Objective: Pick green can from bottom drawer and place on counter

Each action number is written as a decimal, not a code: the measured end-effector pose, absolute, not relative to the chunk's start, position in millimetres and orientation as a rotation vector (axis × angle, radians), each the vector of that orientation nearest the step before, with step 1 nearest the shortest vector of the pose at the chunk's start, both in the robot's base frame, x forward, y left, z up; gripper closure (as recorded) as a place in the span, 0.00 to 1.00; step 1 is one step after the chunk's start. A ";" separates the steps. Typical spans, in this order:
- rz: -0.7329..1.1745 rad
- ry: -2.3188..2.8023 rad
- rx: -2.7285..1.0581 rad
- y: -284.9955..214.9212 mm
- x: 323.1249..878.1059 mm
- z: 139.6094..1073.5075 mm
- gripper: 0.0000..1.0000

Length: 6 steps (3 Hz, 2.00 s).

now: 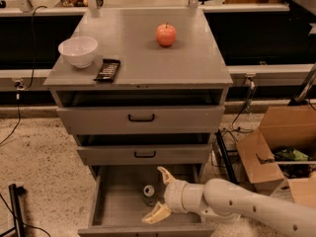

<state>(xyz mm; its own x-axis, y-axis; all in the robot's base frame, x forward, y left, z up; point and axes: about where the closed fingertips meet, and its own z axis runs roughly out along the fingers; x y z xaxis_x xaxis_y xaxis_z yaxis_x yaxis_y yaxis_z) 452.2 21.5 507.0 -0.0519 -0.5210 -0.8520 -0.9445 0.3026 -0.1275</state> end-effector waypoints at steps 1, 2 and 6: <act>0.534 1.673 -1.275 13.1 470.0 473.8 0.00; 0.527 1.643 -1.195 -2.5 484.1 437.9 0.00; 0.473 1.757 -1.177 -8.7 506.7 367.8 0.00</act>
Offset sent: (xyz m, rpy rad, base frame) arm 0.0405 -0.0395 -0.1345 0.2069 -0.0858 -0.1634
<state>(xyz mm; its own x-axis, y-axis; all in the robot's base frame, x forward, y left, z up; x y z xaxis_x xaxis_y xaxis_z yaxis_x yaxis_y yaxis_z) 506.7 -8.7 367.8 -0.1011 -0.5075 -0.8557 -0.8682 0.4650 -0.1731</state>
